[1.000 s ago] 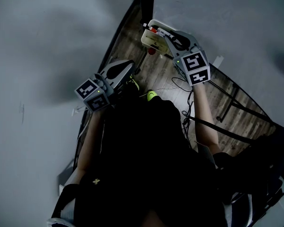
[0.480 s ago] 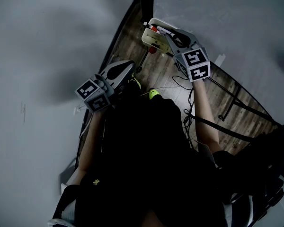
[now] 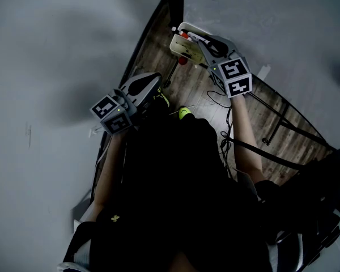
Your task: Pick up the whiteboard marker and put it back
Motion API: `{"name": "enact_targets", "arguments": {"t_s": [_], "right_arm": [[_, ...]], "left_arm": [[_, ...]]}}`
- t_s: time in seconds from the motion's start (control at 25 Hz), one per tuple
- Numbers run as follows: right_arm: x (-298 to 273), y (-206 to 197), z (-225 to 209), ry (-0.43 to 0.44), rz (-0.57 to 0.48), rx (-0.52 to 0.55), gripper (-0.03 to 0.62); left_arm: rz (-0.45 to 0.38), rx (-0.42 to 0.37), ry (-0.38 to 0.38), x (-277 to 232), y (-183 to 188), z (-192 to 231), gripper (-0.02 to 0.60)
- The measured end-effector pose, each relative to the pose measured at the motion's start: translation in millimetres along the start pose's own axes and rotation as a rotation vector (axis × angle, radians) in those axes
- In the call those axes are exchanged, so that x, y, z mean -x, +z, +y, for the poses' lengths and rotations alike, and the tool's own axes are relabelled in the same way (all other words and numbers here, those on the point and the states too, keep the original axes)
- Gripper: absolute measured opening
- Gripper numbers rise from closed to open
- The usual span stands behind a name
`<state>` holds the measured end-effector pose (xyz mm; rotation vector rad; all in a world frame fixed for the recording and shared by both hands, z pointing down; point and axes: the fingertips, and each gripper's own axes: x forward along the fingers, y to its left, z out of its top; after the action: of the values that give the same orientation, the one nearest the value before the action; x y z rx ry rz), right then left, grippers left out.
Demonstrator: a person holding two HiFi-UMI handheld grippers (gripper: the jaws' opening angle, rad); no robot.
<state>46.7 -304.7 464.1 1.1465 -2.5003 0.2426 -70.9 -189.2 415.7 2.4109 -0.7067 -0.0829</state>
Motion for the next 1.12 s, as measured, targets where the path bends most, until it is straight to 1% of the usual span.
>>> {"name": "enact_targets", "arguments": {"t_s": [0.24, 0.76, 1.0, 1.12], "right_arm": [[1, -2, -2, -0.005, 0.003, -0.001, 0.083], [1, -3, 0, -0.011, -0.008, 0.027, 0.086], [6, 8, 6, 0.010, -0.057, 0.037, 0.113], [14, 17, 5, -0.017, -0.089, 0.065, 0.126]], "left_arm": [[0.005, -0.012, -0.008, 0, -1, 0, 0.012], [0.005, -0.002, -0.012, -1, -2, -2, 0.014], [-0.011, -0.013, -0.012, -2, 0, -2, 0.013], [-0.015, -0.013, -0.015, -3, 0, -6, 0.014]]}}
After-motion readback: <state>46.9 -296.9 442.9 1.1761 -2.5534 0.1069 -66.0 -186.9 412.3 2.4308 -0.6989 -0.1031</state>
